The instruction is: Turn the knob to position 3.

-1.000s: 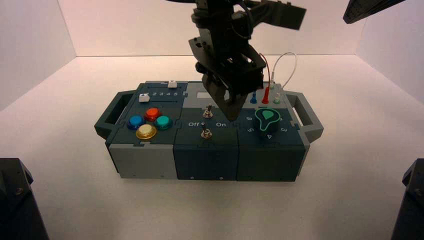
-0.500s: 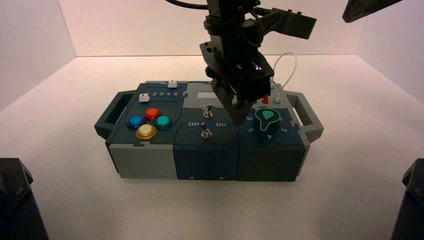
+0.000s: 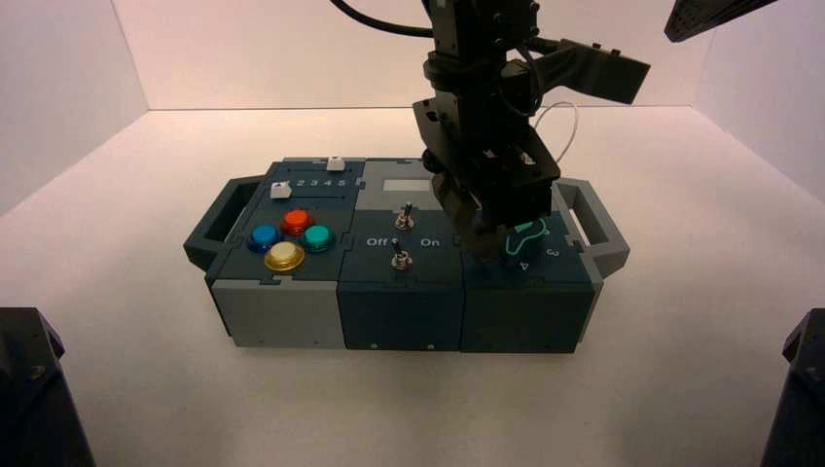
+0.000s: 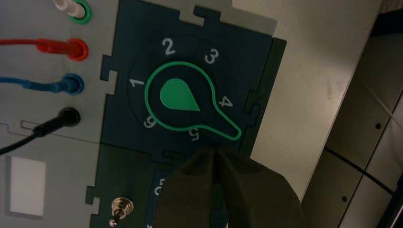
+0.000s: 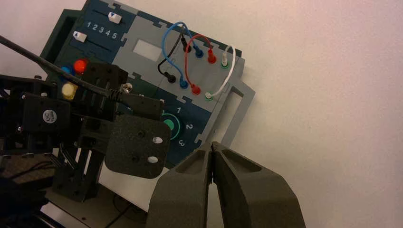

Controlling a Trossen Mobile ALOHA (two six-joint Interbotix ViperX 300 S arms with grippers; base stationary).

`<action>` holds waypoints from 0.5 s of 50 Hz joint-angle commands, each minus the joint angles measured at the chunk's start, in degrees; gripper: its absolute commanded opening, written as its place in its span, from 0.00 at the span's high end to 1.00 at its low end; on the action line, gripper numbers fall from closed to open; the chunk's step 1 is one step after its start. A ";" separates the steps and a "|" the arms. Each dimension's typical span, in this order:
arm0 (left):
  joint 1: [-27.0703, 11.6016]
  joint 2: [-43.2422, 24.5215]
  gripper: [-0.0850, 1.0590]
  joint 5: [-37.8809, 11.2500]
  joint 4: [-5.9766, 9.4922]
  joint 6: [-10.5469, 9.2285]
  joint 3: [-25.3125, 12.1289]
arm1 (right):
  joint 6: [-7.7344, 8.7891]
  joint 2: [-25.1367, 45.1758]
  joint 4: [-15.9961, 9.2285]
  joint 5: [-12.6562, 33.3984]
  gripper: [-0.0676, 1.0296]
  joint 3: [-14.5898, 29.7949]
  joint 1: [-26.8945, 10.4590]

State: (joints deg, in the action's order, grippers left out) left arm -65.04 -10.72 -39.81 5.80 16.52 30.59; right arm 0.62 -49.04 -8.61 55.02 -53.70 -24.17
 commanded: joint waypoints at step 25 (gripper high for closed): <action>-0.44 -0.53 0.95 -0.44 -0.09 0.79 -3.43 | 0.09 0.09 -0.09 -0.53 0.96 0.88 -0.18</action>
State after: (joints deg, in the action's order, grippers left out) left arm -65.13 -12.22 -40.34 5.80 16.79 28.74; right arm 0.53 -49.13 -8.53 54.93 -53.70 -24.17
